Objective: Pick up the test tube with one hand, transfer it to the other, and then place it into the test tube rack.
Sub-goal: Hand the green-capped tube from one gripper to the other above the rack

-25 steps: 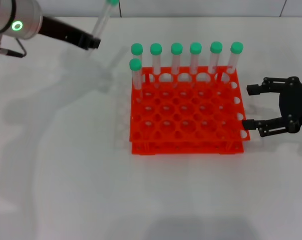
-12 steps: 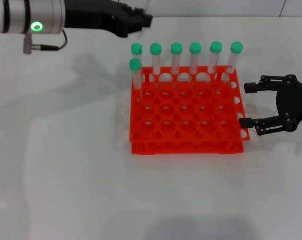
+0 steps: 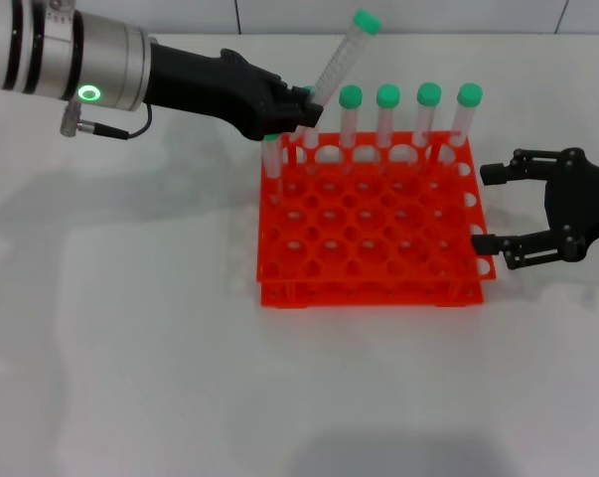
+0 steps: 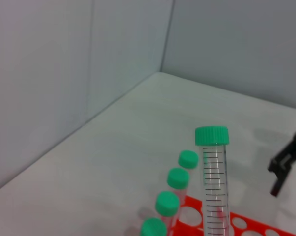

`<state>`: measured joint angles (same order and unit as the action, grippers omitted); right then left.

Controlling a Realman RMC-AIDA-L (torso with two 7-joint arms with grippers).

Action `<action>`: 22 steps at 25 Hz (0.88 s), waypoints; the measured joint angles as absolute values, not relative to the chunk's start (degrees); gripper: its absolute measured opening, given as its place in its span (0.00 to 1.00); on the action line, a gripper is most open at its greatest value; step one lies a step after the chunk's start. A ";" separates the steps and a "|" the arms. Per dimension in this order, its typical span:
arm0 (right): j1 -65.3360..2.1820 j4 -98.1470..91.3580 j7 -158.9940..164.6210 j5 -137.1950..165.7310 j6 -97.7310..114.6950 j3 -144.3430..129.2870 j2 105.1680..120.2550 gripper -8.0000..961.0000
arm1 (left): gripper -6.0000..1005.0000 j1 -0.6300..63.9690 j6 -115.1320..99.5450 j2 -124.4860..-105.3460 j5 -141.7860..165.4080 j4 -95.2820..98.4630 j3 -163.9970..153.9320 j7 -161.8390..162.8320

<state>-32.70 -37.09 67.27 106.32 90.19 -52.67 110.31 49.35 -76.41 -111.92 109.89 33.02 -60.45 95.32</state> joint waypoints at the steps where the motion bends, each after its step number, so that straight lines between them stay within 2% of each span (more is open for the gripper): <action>1: -32.69 -37.09 67.24 106.31 90.17 -52.47 110.27 0.90 | 0.22 49.39 -76.62 -112.04 110.25 32.92 -60.42 94.23; 16: -34.67 -36.65 73.35 104.94 90.57 -44.34 108.61 0.90 | 0.22 48.98 -76.95 -113.78 104.99 29.84 -59.99 79.78; 22: -35.77 -34.79 78.91 100.74 90.83 -42.15 108.76 0.89 | 0.23 49.43 -76.46 -114.52 104.85 29.21 -60.02 79.13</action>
<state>-35.77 -34.79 78.91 100.74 90.83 -42.15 108.76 49.43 -76.46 -114.52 104.85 29.21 -60.02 79.13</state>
